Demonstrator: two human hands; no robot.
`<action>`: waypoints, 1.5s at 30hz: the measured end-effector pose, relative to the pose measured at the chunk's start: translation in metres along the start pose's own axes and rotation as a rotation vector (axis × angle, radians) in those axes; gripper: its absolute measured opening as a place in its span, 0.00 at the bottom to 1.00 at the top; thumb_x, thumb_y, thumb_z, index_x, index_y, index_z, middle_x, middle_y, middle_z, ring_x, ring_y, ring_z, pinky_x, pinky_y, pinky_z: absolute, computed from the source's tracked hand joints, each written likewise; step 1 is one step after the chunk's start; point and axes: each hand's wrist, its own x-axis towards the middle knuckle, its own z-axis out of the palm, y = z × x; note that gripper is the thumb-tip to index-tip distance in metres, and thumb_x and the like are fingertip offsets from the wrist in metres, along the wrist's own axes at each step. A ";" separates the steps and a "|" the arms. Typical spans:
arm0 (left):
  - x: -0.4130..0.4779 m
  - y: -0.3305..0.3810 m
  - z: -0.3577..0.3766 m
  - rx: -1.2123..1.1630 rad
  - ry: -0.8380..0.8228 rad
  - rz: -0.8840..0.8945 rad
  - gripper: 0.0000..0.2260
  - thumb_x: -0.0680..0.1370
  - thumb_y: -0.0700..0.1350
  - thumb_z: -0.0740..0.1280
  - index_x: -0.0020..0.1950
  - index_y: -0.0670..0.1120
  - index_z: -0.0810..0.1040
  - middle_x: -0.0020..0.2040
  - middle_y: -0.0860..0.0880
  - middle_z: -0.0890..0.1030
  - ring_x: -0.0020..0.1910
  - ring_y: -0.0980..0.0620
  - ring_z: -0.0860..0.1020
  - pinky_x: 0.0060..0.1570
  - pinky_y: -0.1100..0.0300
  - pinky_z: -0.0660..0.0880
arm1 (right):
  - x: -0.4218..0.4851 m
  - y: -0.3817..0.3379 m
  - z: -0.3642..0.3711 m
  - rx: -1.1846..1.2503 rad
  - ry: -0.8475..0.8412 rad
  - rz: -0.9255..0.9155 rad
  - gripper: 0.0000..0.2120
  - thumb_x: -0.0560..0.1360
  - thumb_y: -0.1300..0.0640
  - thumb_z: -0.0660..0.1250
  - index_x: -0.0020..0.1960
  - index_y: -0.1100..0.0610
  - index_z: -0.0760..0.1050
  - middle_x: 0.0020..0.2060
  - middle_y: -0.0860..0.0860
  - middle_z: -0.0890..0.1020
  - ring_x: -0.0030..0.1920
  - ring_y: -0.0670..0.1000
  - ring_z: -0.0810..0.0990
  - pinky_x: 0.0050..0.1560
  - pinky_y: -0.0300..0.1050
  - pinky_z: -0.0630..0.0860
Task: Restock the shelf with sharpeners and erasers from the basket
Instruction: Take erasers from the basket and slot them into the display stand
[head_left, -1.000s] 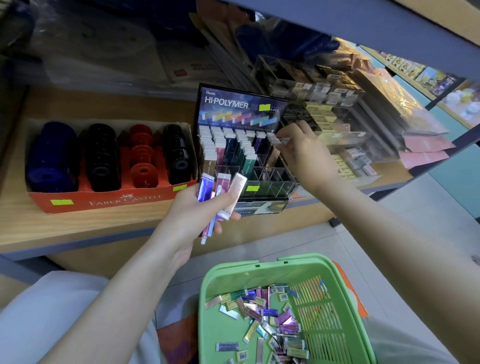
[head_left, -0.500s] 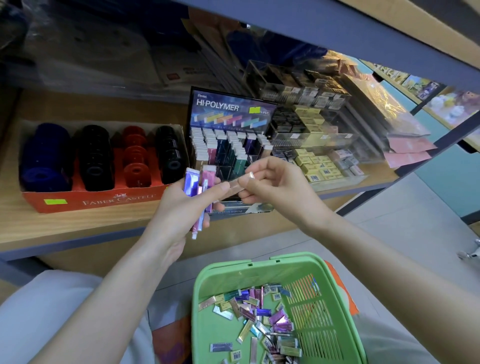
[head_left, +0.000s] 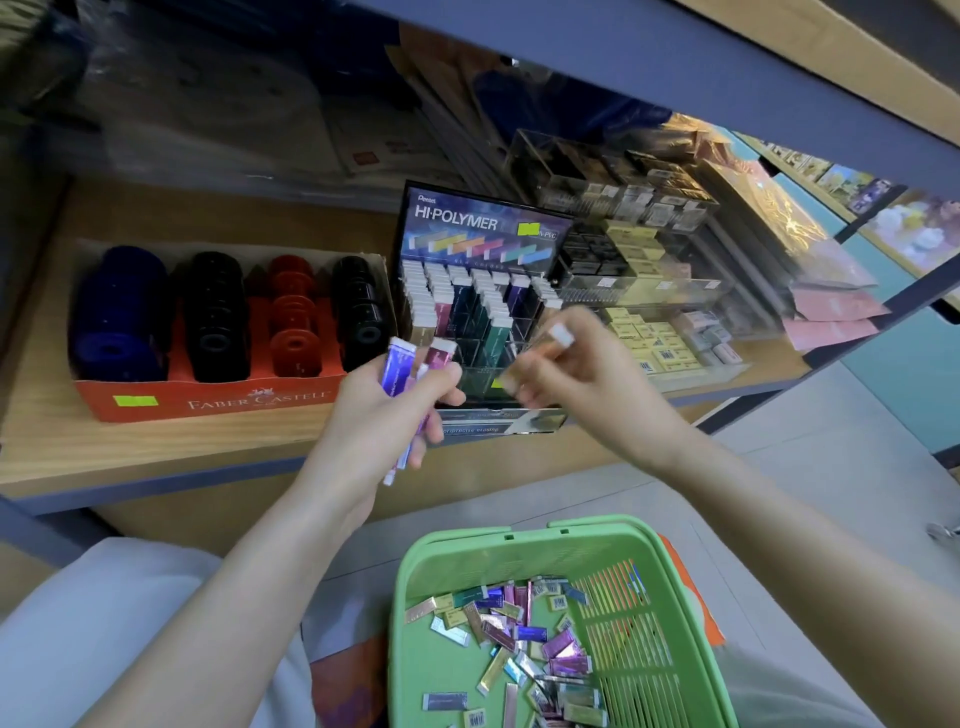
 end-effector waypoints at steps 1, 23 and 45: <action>0.001 0.001 -0.002 -0.032 0.025 -0.003 0.04 0.78 0.43 0.67 0.45 0.44 0.76 0.30 0.50 0.80 0.19 0.55 0.66 0.18 0.66 0.62 | 0.005 0.000 -0.006 0.042 0.077 -0.003 0.05 0.78 0.65 0.63 0.48 0.58 0.67 0.42 0.57 0.82 0.39 0.51 0.83 0.43 0.46 0.81; 0.005 0.004 -0.016 -0.018 0.126 0.015 0.02 0.76 0.45 0.70 0.46 0.48 0.78 0.33 0.52 0.83 0.23 0.56 0.75 0.17 0.66 0.63 | 0.067 0.044 -0.027 -0.813 0.286 -0.059 0.10 0.75 0.60 0.68 0.55 0.59 0.75 0.51 0.56 0.80 0.48 0.59 0.79 0.43 0.52 0.75; -0.002 0.000 -0.009 0.065 0.026 0.037 0.04 0.74 0.44 0.72 0.46 0.45 0.80 0.35 0.46 0.83 0.29 0.52 0.78 0.18 0.65 0.62 | -0.003 -0.017 0.033 0.097 -0.061 -0.008 0.05 0.74 0.62 0.69 0.47 0.54 0.75 0.37 0.51 0.80 0.35 0.45 0.80 0.40 0.37 0.78</action>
